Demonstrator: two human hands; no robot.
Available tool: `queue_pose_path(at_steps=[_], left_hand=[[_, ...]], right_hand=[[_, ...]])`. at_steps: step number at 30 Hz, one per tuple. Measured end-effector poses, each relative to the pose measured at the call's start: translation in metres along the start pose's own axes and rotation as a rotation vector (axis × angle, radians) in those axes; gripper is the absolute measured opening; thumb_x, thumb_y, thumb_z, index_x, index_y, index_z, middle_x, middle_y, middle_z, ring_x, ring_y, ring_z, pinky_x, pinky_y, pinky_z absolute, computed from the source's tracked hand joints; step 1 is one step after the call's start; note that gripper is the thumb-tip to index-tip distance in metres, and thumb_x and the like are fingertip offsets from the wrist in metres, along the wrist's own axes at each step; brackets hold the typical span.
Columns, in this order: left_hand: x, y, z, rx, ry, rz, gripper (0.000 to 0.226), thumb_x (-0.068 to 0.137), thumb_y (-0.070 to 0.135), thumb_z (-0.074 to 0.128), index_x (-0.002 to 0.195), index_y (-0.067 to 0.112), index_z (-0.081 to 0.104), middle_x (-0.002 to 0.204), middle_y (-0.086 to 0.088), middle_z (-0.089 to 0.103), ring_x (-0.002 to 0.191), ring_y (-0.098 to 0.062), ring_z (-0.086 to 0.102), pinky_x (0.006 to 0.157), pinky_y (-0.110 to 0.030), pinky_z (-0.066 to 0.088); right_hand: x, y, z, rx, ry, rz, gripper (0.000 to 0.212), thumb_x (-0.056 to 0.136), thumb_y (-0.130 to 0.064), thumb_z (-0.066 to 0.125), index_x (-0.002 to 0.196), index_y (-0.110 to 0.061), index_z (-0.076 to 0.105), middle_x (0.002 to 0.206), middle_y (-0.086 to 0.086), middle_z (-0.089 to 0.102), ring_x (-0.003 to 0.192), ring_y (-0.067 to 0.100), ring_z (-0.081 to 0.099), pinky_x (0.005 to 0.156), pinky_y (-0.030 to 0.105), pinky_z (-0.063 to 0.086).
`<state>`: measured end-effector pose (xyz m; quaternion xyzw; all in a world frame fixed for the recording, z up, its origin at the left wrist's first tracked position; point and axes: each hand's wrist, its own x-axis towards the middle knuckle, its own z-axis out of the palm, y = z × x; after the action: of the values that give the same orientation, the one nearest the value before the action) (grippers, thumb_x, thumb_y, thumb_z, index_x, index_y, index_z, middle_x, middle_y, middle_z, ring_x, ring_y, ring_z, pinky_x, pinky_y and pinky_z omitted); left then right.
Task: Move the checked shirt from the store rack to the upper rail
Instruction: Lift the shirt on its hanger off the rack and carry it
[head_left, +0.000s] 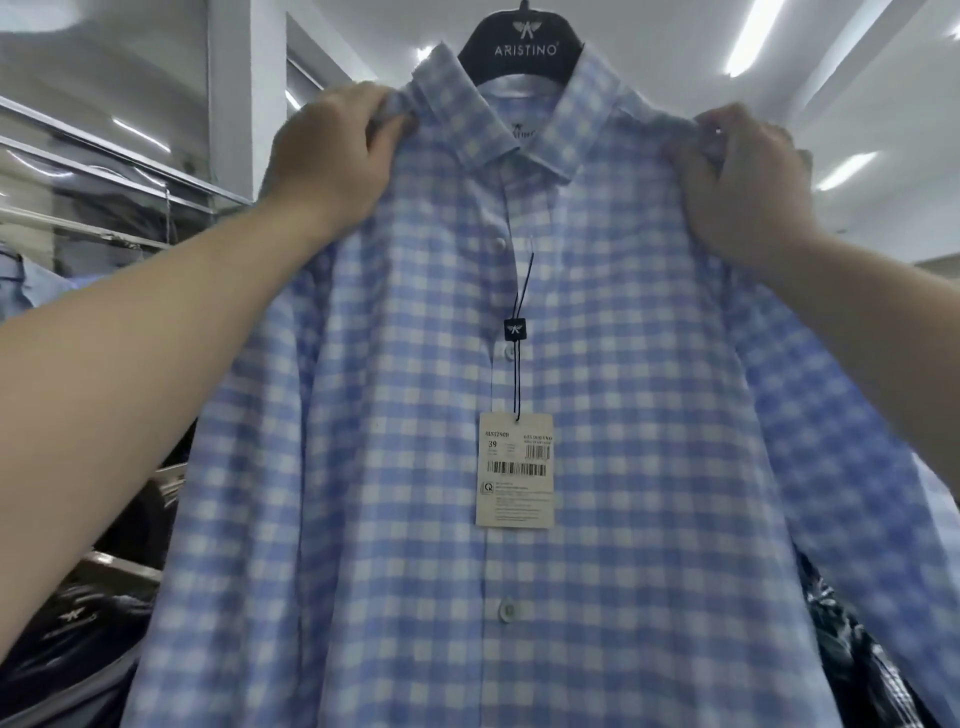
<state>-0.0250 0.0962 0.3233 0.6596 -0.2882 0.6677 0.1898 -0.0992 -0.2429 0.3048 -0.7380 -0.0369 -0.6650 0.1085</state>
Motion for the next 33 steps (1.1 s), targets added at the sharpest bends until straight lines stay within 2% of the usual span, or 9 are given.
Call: queue_pose_path(at_steps=[4,9,15,21,27,33], left_hand=[[0.001,-0.011,-0.026,0.111,0.008,-0.005,0.037,0.099,0.042,0.042,0.100,0.011,0.062,0.098,-0.019,0.065,0.089,-0.037,0.056,0.066,-0.035,0.036],[0.010,-0.018,-0.078,0.245,0.003,0.007,0.039,0.099,0.040,0.043,0.116,0.012,0.063,0.113,-0.017,0.066,0.102,-0.037,0.058,0.081,-0.043,0.047],[0.010,-0.026,-0.154,0.399,0.040,-0.017,0.037,0.098,0.041,0.046,0.115,0.014,0.064,0.114,-0.012,0.067,0.102,-0.033,0.058,0.077,-0.038,0.043],[0.005,-0.018,-0.246,0.570,-0.006,-0.008,0.034,0.098,0.040,0.047,0.112,0.014,0.064,0.112,-0.012,0.067,0.101,-0.031,0.060,0.076,-0.039,0.045],[0.006,0.010,-0.349,0.751,-0.036,-0.001,0.033,0.099,0.039,0.046,0.114,0.016,0.064,0.114,-0.010,0.067,0.103,-0.031,0.059,0.079,-0.040,0.045],[0.009,0.049,-0.442,0.928,-0.087,0.002,0.033,0.101,0.036,0.045,0.114,0.011,0.063,0.112,-0.012,0.065,0.104,-0.030,0.058,0.082,-0.041,0.046]], right_hand=[[0.002,-0.018,0.016,0.097,0.011,-0.017,0.046,0.095,-0.045,0.043,0.127,-0.015,0.056,0.126,0.017,0.061,0.119,0.038,0.051,0.101,0.048,0.035],[0.009,-0.053,0.032,0.249,0.033,-0.030,0.047,0.093,-0.044,0.044,0.125,-0.012,0.058,0.124,0.021,0.060,0.117,0.040,0.052,0.100,0.048,0.038],[0.010,-0.112,0.052,0.482,0.044,-0.034,0.046,0.094,-0.044,0.046,0.127,-0.014,0.057,0.126,0.019,0.059,0.117,0.039,0.052,0.101,0.047,0.039],[0.000,-0.184,0.061,0.700,0.046,0.006,0.050,0.091,-0.049,0.046,0.127,-0.017,0.057,0.126,0.019,0.059,0.118,0.037,0.052,0.101,0.047,0.039],[-0.015,-0.266,0.037,0.880,0.021,-0.024,0.050,0.092,-0.049,0.045,0.125,-0.015,0.056,0.126,0.018,0.060,0.118,0.038,0.051,0.104,0.051,0.038],[-0.034,-0.343,0.005,1.057,-0.017,-0.009,0.044,0.094,-0.044,0.049,0.122,-0.012,0.059,0.123,0.021,0.060,0.118,0.040,0.050,0.102,0.049,0.037]])
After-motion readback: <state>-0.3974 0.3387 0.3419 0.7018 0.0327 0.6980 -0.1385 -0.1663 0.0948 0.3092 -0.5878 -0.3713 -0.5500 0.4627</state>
